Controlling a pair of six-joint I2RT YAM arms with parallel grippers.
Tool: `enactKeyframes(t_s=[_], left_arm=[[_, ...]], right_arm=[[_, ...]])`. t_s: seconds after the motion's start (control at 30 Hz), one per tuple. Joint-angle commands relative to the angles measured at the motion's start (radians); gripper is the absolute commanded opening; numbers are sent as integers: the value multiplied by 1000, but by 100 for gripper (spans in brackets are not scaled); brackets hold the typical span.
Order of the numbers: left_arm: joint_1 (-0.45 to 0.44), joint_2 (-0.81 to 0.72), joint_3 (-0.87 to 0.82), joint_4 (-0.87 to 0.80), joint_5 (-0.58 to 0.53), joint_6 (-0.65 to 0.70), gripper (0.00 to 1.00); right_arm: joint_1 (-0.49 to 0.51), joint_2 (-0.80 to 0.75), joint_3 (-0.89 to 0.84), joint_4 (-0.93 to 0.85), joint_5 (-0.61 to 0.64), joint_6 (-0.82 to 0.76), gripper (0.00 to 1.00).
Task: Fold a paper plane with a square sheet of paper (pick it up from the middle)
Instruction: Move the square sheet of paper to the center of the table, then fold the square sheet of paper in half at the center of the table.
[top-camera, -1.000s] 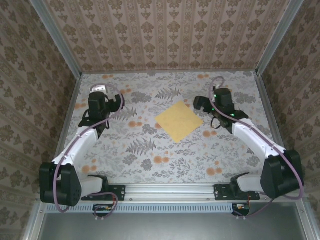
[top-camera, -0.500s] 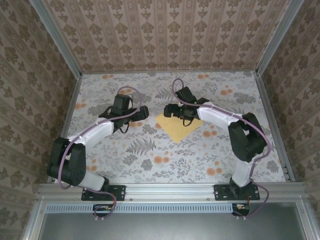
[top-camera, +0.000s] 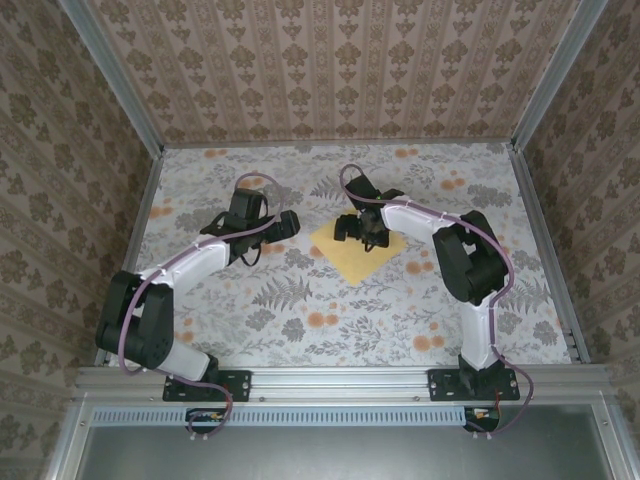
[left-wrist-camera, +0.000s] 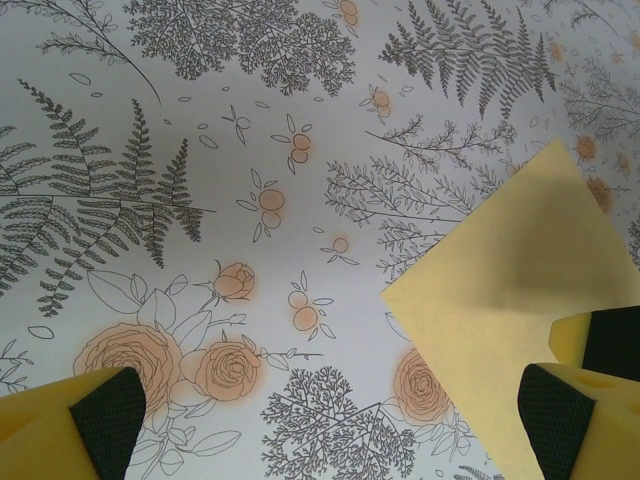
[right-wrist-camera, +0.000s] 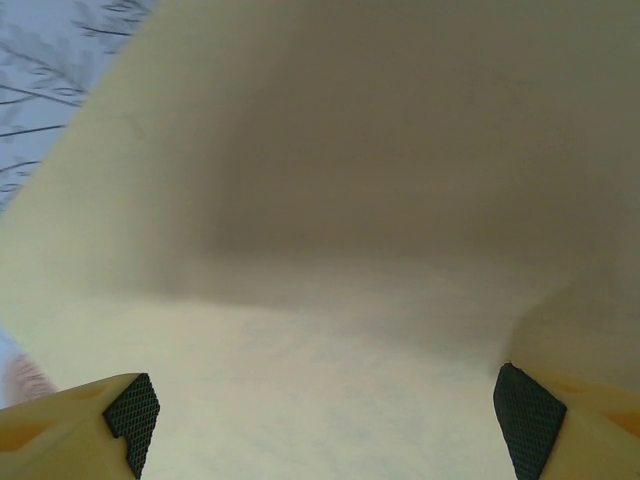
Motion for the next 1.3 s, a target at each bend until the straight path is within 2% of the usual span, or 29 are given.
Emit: enactKeyframes(t_s=[0.0, 0.13, 0.27, 0.47, 0.53, 0.63, 0.7, 0.8, 0.9, 1.07, 1.27], left_arm=[[-8, 11, 5, -7, 16, -20, 100], [-8, 9, -1, -7, 28, -23, 100], [-6, 6, -9, -6, 38, -28, 100], [-9, 7, -27, 12, 46, -41, 100], [-8, 9, -30, 12, 49, -45, 100], [-9, 8, -31, 9, 57, -55, 100], [-9, 7, -35, 10, 69, -64, 100], [-8, 7, -33, 4, 81, -75, 100], [-9, 10, -36, 8, 89, -86, 100], [-8, 44, -17, 3, 112, -99, 100], [-8, 86, 13, 3, 154, -106, 100]], right_arm=[[-11, 6, -41, -72, 60, 49, 92], [-13, -26, -117, -70, 67, 88, 92], [-2, -117, -256, -19, 14, 172, 93], [93, -283, -463, 5, 5, 344, 94], [128, -328, -484, -19, 24, 353, 94], [140, -377, -417, -131, 155, 197, 95], [140, -392, -353, -169, 196, 16, 100], [138, -362, -286, -241, 216, -131, 100], [112, -323, -263, -250, 187, -153, 100], [39, -263, -231, -180, 90, -94, 100], [21, -130, -135, -224, 83, -33, 96]])
